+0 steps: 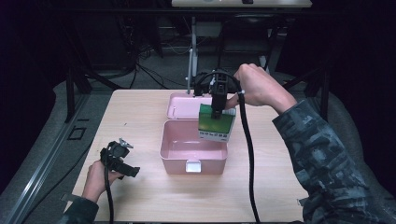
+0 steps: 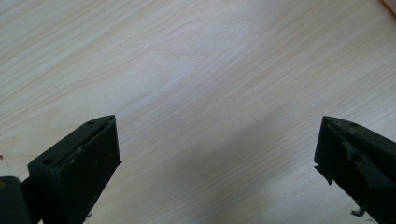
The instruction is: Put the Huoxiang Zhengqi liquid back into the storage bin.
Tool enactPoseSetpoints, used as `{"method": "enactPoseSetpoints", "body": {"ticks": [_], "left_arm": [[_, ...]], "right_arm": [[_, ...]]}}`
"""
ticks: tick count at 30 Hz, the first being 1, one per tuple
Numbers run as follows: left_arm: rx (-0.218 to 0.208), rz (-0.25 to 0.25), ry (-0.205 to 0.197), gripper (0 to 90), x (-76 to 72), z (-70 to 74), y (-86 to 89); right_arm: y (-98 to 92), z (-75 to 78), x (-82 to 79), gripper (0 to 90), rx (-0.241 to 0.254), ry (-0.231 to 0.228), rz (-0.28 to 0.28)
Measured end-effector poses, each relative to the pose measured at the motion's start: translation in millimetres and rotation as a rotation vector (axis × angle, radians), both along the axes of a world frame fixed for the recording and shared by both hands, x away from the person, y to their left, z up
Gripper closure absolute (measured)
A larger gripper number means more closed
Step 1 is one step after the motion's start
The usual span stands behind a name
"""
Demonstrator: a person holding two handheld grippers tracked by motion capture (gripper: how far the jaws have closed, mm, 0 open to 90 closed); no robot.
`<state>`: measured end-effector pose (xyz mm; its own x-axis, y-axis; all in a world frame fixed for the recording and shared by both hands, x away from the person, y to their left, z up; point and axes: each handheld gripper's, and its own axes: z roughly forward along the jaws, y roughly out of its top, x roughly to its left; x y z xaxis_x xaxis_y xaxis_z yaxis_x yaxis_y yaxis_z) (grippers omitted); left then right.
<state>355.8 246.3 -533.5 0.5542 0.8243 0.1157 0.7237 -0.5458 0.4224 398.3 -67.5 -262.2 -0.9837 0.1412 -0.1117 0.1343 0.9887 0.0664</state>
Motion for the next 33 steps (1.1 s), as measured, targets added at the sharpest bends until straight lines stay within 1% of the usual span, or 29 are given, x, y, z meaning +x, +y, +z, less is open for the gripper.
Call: {"method": "enactPoseSetpoints", "body": {"ticks": [2,8,16,23,32,33], "left_arm": [[-0.001,0.0,-0.001,0.3,-0.1,0.1,-0.1],[0.001,0.001,0.001,0.3,-0.3,-0.1,-0.5],[0.004,-0.001,0.003,0.3,-0.2,-0.2,-0.3],[0.005,-0.002,0.004,0.3,-0.1,-0.6,-0.7],[0.006,0.0,0.003,0.3,-0.4,-0.7,-1.2],[0.006,-0.001,0.004,0.3,-0.4,-0.6,-1.2]], "right_arm": [[2.7,-4.6,0.3,63.6,-0.003,0.009,-0.001],[9.4,-17.8,1.6,63.7,-0.004,0.027,0.02],[14.0,-37.3,2.9,63.7,-0.012,0.049,0.035],[16.0,-54.1,3.6,63.6,-0.024,0.063,0.034],[17.5,-72.1,3.5,63.6,-0.02,0.077,0.036],[17.8,-73.9,3.3,63.7,-0.026,0.08,0.033]]}}
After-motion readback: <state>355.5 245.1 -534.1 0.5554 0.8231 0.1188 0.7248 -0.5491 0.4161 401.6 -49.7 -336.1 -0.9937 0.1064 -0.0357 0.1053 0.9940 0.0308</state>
